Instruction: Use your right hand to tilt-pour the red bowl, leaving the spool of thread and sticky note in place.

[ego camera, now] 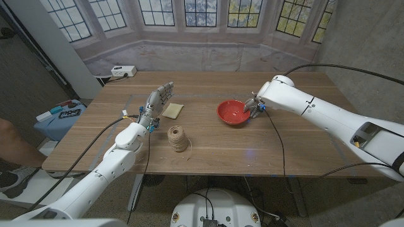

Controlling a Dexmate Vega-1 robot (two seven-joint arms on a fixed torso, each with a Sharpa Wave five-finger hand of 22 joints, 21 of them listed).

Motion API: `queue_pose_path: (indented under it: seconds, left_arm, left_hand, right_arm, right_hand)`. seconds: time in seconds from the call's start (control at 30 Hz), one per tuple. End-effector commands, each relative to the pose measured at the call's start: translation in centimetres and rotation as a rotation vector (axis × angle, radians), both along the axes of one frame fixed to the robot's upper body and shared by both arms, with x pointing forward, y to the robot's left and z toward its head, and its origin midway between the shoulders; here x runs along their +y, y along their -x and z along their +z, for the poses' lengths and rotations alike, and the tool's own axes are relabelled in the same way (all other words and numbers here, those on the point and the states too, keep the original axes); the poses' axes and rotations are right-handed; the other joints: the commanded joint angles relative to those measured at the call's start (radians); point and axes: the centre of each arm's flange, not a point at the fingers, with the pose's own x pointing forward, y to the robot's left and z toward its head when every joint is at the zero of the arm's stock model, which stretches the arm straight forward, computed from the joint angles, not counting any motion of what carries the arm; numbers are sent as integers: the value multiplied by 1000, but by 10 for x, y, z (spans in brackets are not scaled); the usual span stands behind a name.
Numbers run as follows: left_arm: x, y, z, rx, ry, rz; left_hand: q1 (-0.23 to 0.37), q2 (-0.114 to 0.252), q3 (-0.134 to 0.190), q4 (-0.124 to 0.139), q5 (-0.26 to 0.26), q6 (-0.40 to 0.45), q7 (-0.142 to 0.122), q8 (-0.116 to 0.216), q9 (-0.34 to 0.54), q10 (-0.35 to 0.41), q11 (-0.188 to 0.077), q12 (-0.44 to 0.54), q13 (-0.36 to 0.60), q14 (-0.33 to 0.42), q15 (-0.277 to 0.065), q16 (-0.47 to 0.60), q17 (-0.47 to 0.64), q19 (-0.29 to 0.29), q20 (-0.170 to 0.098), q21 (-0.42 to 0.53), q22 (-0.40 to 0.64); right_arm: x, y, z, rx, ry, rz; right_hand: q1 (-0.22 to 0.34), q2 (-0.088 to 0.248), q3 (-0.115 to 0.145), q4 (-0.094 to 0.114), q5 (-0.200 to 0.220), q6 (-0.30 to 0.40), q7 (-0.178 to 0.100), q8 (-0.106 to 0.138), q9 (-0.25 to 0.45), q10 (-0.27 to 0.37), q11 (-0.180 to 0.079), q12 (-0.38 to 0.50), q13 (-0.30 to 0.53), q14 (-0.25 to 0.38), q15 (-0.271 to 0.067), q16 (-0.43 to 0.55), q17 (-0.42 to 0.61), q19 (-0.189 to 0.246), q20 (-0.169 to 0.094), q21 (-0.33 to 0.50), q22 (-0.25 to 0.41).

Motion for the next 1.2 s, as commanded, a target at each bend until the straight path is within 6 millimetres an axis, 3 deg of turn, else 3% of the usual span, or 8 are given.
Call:
queue_pose_path:
  seconds: [0.03, 1.2]
  left_arm:
    - [-1, 1, -3, 3, 4, 0]
    - [-2, -4, 2, -2, -5, -12]
  left_hand:
    - [11, -1, 0, -4, 4, 8, 1, 1, 4, 14, 0, 5, 6, 9, 4, 6, 4, 6, 5, -3, 1]
    - [16, -1, -1, -3, 4, 13, -1, -1, 5, 25, 2, 5, 7, 13, 5, 5, 5, 6, 7, -5, 1]
  right_arm:
    - [1, 4, -2, -36, 13, -9]
    - [10, 29, 10, -226, 27, 2]
  right_hand:
    - [18, 0, 6, -4, -2, 14, 2, 8, 7, 16, -1, 7, 4, 10, -75, 5, 6, 4, -9, 7, 4]
    - [47, -3, 7, 1, -7, 37, 0, 9, 0, 41, -6, 10, -5, 47, -92, -15, 20, 15, -22, 25, 7]
